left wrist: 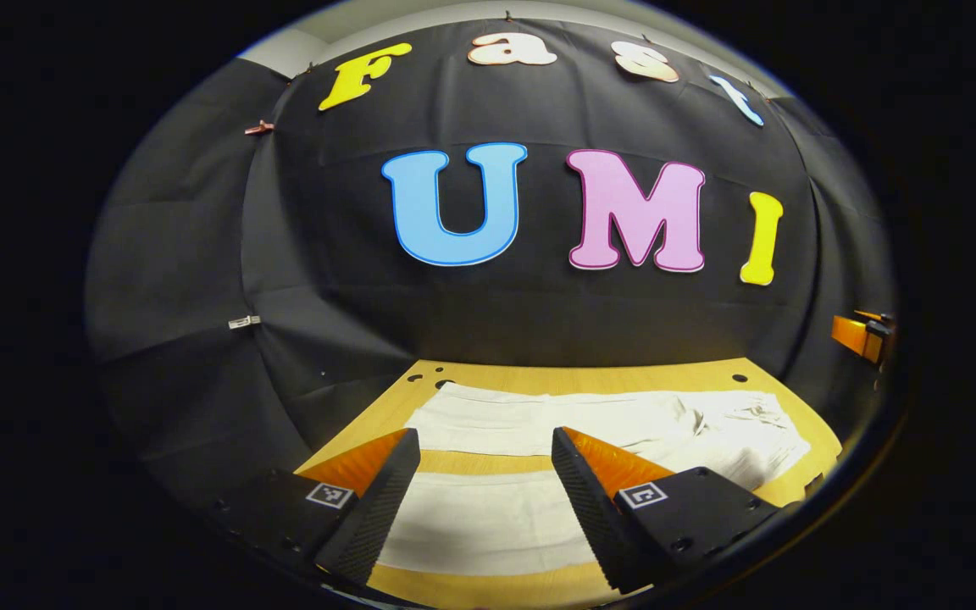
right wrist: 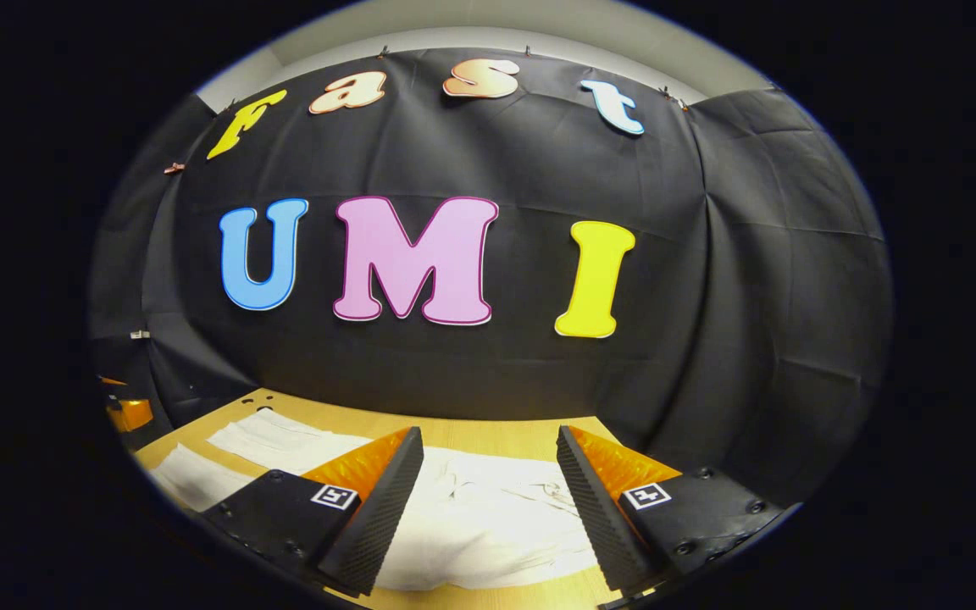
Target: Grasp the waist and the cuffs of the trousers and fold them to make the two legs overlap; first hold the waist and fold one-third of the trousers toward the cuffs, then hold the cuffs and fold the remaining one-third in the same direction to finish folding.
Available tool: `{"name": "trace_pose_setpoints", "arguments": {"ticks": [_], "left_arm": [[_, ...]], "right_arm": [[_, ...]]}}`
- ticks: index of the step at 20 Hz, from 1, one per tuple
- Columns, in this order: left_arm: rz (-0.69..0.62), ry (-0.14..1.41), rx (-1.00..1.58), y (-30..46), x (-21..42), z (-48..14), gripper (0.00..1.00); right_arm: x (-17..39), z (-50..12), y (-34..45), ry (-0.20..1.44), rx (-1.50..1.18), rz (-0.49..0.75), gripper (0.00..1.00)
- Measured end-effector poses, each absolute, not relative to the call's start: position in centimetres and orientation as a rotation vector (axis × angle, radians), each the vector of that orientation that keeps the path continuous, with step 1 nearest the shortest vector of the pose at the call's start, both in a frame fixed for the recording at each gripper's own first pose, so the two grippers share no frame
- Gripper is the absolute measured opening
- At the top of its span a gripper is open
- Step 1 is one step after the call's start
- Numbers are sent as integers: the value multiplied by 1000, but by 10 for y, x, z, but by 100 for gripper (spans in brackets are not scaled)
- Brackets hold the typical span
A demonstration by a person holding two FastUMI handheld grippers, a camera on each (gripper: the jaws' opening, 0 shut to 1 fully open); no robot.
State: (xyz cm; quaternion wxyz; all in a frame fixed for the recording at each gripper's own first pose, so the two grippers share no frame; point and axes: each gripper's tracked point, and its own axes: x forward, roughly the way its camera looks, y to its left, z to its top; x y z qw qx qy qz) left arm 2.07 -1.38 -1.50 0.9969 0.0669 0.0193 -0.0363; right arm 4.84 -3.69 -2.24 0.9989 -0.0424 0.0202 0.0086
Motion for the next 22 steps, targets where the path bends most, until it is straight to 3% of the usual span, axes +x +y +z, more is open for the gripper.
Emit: {"name": "trace_pose_setpoints", "arguments": {"ticks": [6, 10, 22], "left_arm": [[-74, 74, 154, -10, 25, -30, 98], [-77, 132, 134, -3, 23, -48, 99], [24, 258, 172, 13, 15, -98, 99]], "right_arm": [[78, -44, -70, 86, -310, 74, 97], [92, -71, -91, 139, -512, 178, 97], [80, -194, -173, 413, -863, 439, 97]]}}
